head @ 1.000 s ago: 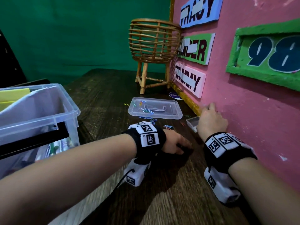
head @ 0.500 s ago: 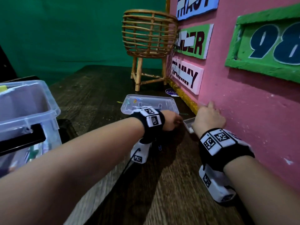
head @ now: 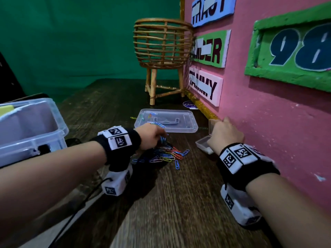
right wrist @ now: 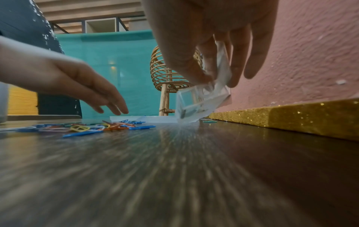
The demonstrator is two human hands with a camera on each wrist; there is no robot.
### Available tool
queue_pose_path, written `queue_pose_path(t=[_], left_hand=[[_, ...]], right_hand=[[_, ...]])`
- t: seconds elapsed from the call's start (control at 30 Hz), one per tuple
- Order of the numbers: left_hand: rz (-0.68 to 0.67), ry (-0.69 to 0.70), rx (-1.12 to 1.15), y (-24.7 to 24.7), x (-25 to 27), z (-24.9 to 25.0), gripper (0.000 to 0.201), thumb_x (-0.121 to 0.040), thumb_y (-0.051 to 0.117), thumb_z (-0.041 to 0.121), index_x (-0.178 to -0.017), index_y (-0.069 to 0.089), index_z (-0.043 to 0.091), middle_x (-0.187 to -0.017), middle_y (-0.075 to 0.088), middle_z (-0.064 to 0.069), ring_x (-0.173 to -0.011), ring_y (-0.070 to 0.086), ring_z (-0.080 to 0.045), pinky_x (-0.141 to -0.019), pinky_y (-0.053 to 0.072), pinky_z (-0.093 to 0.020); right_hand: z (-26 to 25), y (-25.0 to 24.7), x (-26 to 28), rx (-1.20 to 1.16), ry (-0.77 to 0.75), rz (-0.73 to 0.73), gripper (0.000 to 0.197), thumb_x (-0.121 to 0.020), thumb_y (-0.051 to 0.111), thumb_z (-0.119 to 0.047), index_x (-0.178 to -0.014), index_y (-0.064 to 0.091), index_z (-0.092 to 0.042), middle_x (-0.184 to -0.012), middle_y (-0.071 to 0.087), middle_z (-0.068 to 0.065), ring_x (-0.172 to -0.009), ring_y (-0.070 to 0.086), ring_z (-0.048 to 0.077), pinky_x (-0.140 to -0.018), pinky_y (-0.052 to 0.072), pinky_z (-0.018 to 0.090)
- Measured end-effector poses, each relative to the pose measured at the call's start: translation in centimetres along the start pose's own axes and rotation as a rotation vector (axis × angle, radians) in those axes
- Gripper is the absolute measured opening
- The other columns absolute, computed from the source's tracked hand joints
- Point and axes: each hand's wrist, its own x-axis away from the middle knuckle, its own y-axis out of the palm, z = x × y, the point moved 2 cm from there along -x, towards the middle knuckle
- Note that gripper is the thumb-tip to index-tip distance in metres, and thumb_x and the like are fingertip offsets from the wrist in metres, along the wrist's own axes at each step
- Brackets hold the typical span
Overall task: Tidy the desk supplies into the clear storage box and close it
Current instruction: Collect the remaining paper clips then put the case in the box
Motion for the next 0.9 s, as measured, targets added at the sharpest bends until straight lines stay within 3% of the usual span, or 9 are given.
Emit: queue_pose_path(t=[0.1, 0.27, 0.4, 0.5, 0.57, 0.63, 0.7, 0.8, 0.9], left_hand=[[-0.072, -0.095, -0.025, -0.3, -1.3, -0.9, 0.035, -0.097, 0.040, 0.018, -0.130, 0.051, 0.016, -0.139, 0.051, -0.009, -0.127, 0.047, -0.026, -0.105, 0.036, -0.029], [-0.205, -0.109, -0.064, 0.0, -2.8, -0.3, 0.042, -0.100, 0.033, 0.026, -0.142, 0.038, 0.020, -0.149, 0.039, -0.005, -0.135, 0.039, -0.023, -0.111, 0.029, -0.030], [-0.237, -0.070, -0.022, -0.3, -1.9, 0.4, 0.036, -0.100, 0.034, 0.025, -0.132, 0.051, 0.024, -0.140, 0.049, -0.002, -0.129, 0.044, -0.022, -0.107, 0.031, -0.029], [-0.126, -0.020, 0.090, -0.5, 0.0, 1.3, 0.033, -0.097, 0.041, 0.015, -0.121, 0.060, 0.025, -0.130, 0.057, 0.000, -0.122, 0.050, -0.019, -0.097, 0.036, -0.022], [0.007, -0.031, 0.115, -0.6, 0.9, 1.0, 0.035, -0.093, 0.044, 0.007, -0.122, 0.059, 0.019, -0.132, 0.054, -0.004, -0.125, 0.048, -0.023, -0.102, 0.037, -0.026], [0.145, -0.128, 0.091, -0.7, 1.8, -0.1, 0.038, -0.088, 0.047, 0.006, -0.125, 0.054, 0.012, -0.137, 0.044, -0.010, -0.129, 0.041, -0.028, -0.107, 0.037, -0.033], [0.203, -0.285, 0.017, -0.6, 3.0, -1.6, 0.040, -0.092, 0.048, 0.019, -0.129, 0.047, 0.004, -0.141, 0.035, -0.016, -0.133, 0.034, -0.032, -0.111, 0.033, -0.038], [-0.032, -0.500, -0.078, 0.8, 4.6, -3.4, 0.071, -0.093, 0.035, 0.054, -0.137, 0.034, -0.001, -0.146, 0.031, -0.021, -0.138, 0.029, -0.033, -0.113, 0.028, -0.038], [-0.290, -0.444, 0.019, 1.1, 5.4, -2.4, 0.080, -0.089, 0.028, 0.065, -0.139, 0.034, 0.003, -0.146, 0.037, -0.018, -0.133, 0.040, -0.029, -0.109, 0.034, -0.035]], right_hand=[[0.0, -0.2, 0.3, -0.025, -0.022, 0.000, 0.039, -0.084, 0.064, -0.014, -0.121, 0.054, -0.007, -0.126, 0.043, 0.010, -0.116, 0.050, 0.032, -0.089, 0.046, 0.042], [-0.1, -0.3, 0.2, -0.052, -0.053, 0.007, 0.038, -0.083, 0.065, -0.014, -0.119, 0.055, -0.007, -0.126, 0.044, 0.011, -0.115, 0.051, 0.032, -0.090, 0.046, 0.041], [-0.1, 0.1, -0.2, -0.080, -0.068, 0.017, 0.039, -0.081, 0.066, -0.010, -0.118, 0.055, -0.006, -0.125, 0.044, 0.012, -0.114, 0.051, 0.031, -0.094, 0.045, 0.041], [-0.2, 0.2, -0.2, -0.132, -0.056, 0.023, 0.040, -0.080, 0.067, -0.006, -0.118, 0.055, -0.005, -0.127, 0.042, 0.011, -0.113, 0.050, 0.030, -0.093, 0.045, 0.039], [-0.2, 0.2, -0.1, -0.143, -0.056, 0.025, 0.039, -0.081, 0.066, -0.005, -0.118, 0.055, -0.006, -0.127, 0.041, 0.011, -0.112, 0.052, 0.029, -0.090, 0.046, 0.038], [-0.2, 0.1, 0.1, -0.148, -0.051, 0.030, 0.039, -0.080, 0.066, -0.005, -0.118, 0.055, -0.006, -0.127, 0.040, 0.011, -0.110, 0.052, 0.029, -0.089, 0.046, 0.037], [-0.1, 0.0, 0.4, -0.156, -0.043, 0.024, 0.040, -0.080, 0.066, -0.004, -0.119, 0.055, -0.006, -0.127, 0.040, 0.012, -0.109, 0.053, 0.029, -0.089, 0.046, 0.038], [-0.1, -0.2, 0.7, -0.155, -0.041, 0.022, 0.039, -0.081, 0.064, -0.003, -0.119, 0.055, -0.006, -0.127, 0.040, 0.013, -0.109, 0.053, 0.030, -0.088, 0.046, 0.038], [-0.2, -0.1, 1.1, -0.149, -0.053, 0.023, 0.040, -0.081, 0.064, -0.003, -0.120, 0.054, -0.006, -0.130, 0.039, 0.013, -0.110, 0.053, 0.030, -0.089, 0.046, 0.037]])
